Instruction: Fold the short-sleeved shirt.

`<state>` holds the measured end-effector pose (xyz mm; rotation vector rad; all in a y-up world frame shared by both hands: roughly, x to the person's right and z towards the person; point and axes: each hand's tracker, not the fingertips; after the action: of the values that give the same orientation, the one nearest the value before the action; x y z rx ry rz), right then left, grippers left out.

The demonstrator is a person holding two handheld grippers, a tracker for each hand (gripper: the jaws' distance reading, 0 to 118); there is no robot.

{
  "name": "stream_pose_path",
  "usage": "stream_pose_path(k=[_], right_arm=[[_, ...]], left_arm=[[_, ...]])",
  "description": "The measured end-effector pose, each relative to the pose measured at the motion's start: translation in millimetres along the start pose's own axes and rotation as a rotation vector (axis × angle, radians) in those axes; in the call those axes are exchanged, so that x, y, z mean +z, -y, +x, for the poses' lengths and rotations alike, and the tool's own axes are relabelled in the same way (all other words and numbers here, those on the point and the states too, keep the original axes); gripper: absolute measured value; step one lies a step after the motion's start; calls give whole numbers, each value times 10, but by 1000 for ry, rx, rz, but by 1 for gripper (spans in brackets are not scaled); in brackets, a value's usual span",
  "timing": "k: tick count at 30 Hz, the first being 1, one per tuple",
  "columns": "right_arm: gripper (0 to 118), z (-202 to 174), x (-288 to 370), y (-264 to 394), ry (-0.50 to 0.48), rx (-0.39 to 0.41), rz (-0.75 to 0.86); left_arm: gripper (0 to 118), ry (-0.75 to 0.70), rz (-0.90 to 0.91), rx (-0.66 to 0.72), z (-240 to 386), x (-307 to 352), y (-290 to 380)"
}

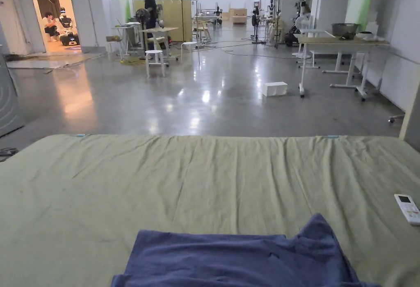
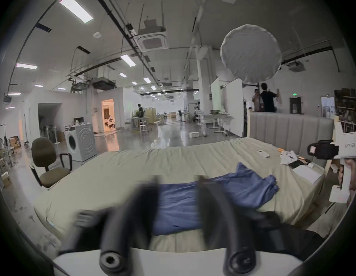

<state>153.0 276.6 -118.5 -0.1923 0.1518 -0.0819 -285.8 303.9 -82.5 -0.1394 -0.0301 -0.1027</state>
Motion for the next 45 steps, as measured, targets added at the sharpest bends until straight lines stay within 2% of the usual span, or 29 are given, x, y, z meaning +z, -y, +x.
stream_pose_path(k=[3, 9, 15, 22, 23, 24, 26, 27, 28, 35, 38, 39, 41, 42, 45], right_arm=[[0, -58, 14, 53, -24, -12, -47], [0, -215, 83, 30, -46, 97, -39], [0, -230, 81, 48, -64, 89, -42], [0, -181, 55, 193, -68, 50, -96], [0, -165, 49, 223, -70, 39, -111], [0, -141, 37, 262, -72, 25, -127], [0, -107, 21, 317, -63, 7, -151], [0, -74, 11, 364, -56, 2, -162], [0, -51, 8, 393, -48, -4, -174], [0, 51, 31, 471, 2, -32, -243], [0, 86, 35, 504, 32, -37, -268], [0, 97, 32, 516, 40, -42, -275], [0, 118, 13, 548, 53, -59, -288], [0, 129, -4, 563, 53, -67, -294], [0, 218, -150, 636, 58, -94, -313]], left_arm=[[3, 5, 20, 19, 104, 66, -19], [3, 58, -42, -12, 113, 79, 52], [3, 29, -61, 49, -51, -6, 111], [4, -2, -178, 227, -393, -390, 438], [12, -3, -212, 243, -470, -513, 541], [30, -5, -243, 252, -549, -692, 673], [56, -18, -295, 293, -678, -953, 879], [66, -26, -331, 324, -739, -1117, 1007], [66, -40, -367, 336, -759, -1257, 1118], [65, -31, -605, 344, -844, -2228, 1866], [58, -40, -630, 342, -749, -2374, 1948], [56, -46, -625, 290, -684, -2378, 1940], [31, -91, -691, 124, -528, -2431, 1906], [24, -93, -717, 40, -466, -2452, 1876], [14, -55, -767, -79, -282, -2567, 1877]])
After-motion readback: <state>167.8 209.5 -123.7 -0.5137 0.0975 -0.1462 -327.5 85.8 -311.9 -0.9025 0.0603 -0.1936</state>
